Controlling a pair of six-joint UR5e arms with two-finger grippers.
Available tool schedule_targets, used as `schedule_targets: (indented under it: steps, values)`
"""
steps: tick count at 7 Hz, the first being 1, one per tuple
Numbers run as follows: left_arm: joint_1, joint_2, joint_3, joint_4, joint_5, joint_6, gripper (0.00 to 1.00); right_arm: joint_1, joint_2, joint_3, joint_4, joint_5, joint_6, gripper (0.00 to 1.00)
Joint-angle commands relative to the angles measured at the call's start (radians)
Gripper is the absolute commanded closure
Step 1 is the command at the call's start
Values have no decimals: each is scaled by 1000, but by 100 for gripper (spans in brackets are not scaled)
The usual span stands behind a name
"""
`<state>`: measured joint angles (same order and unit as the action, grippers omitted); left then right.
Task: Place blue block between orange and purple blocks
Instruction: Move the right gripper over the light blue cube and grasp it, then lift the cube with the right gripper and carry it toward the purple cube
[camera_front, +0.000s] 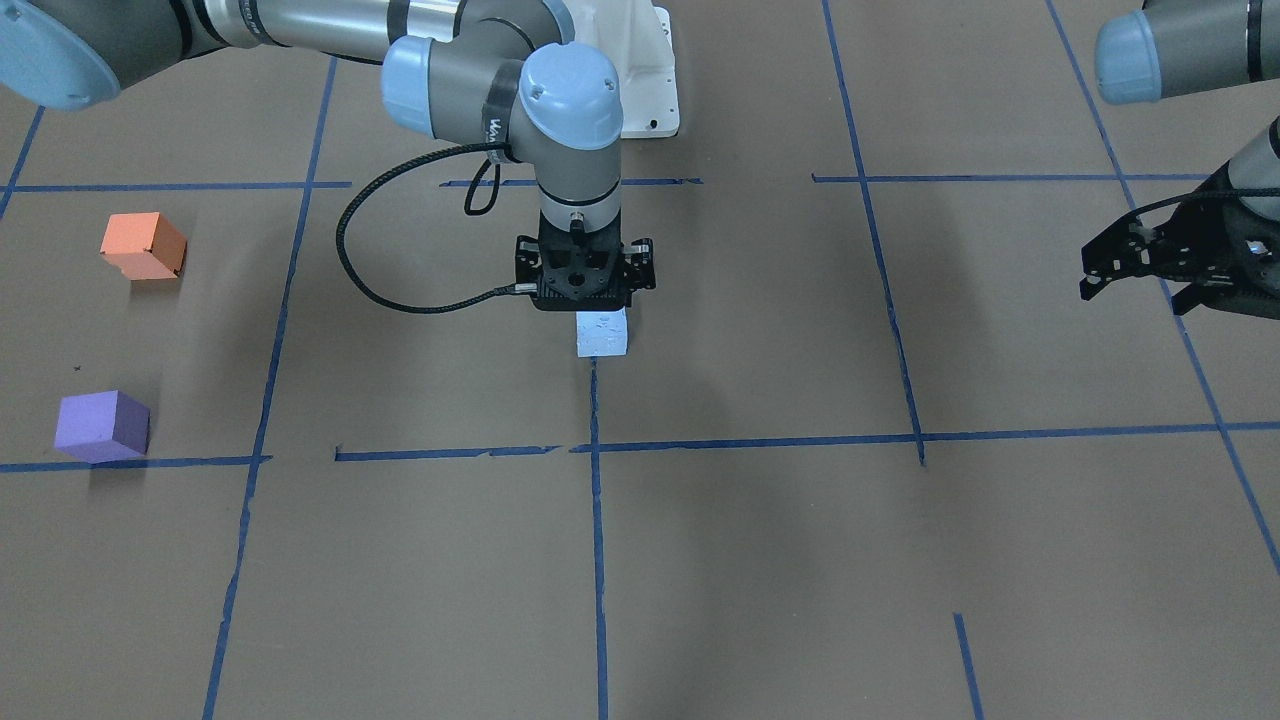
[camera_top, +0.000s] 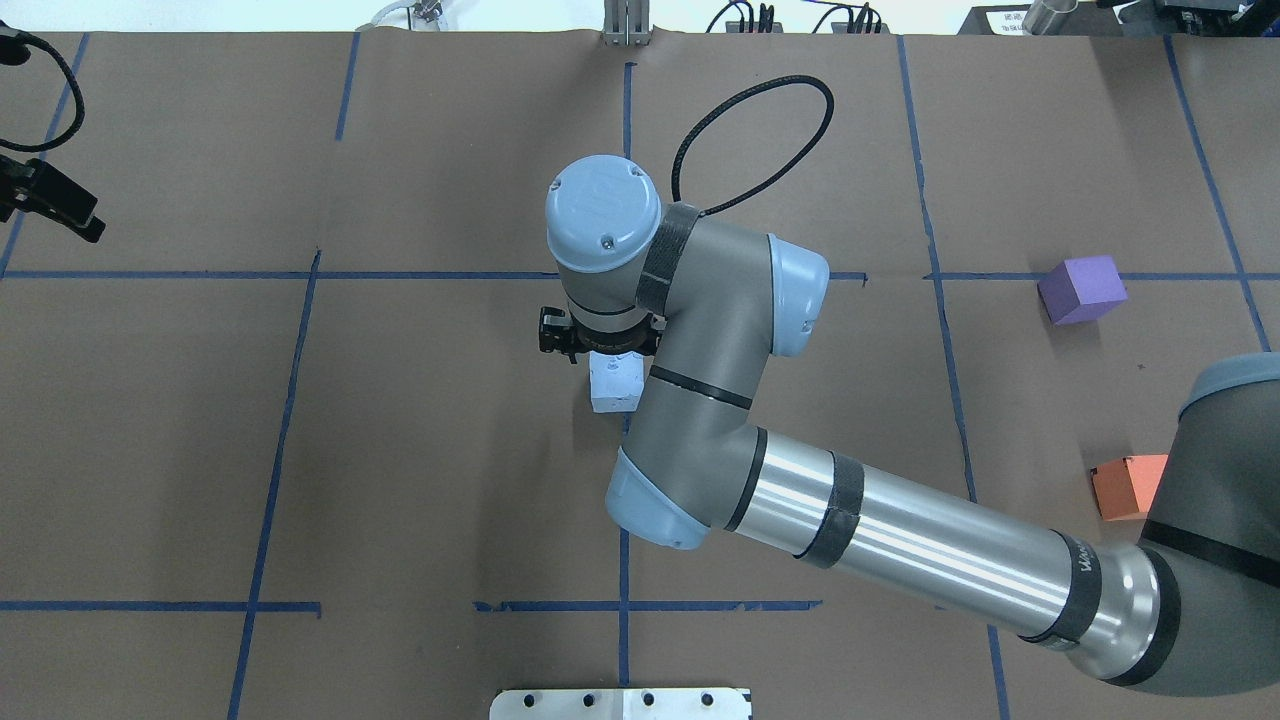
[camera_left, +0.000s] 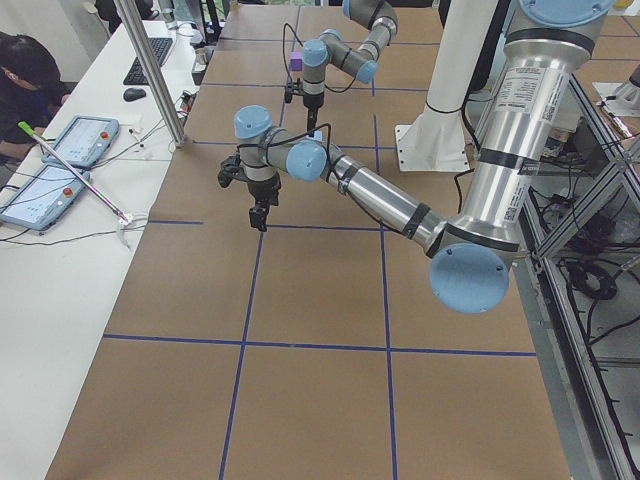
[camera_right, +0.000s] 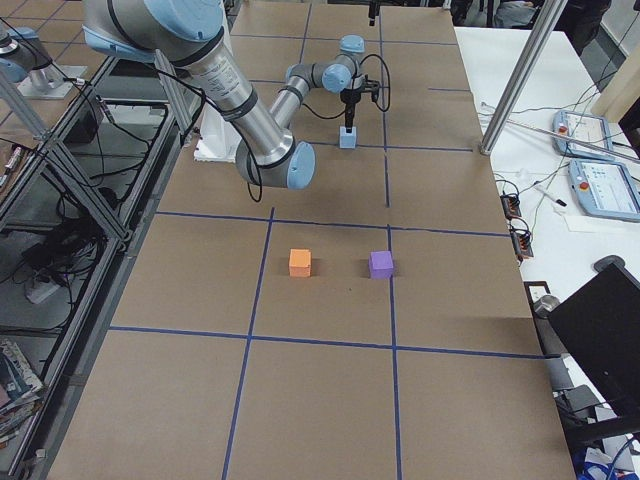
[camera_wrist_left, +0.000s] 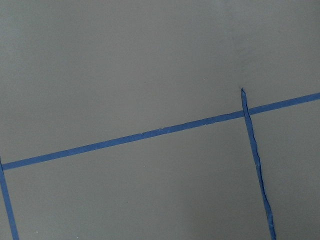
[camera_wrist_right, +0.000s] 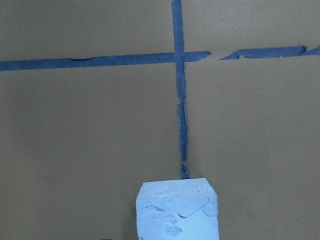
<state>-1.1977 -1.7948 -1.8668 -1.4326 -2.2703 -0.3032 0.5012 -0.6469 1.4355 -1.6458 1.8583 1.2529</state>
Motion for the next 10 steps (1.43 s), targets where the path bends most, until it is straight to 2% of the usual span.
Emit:
schedule_targets:
  steps: [1,2,4,5,6,7,9,10]
  values:
    - [0,2,0,0,0,-1,0,-30,4,-94,68,-31,-3,0]
    - [1,6,0,0,0,-1,0,-35,3,-139,119,-43,-6,0]
    - [1,8,1,-2,0,-2,0,-35,-4,-144,126,-42,-15,0]
    - [1,6,1,-2,-2,-4,0,-35,1,-141,123,-39,-13,12]
    - [3,6,1,-9,-2,-23,0,-33,1,-135,121,-30,-15,69]
    - [3,6,1,-9,-2,-24,0,-32,1,-130,120,-30,-13,99]
    - [3,6,3,-9,-2,-24,0,46,-69,-30,97,49,-32,100]
    - [3,6,3,-9,-2,-24,0,116,-170,70,95,100,-121,100]
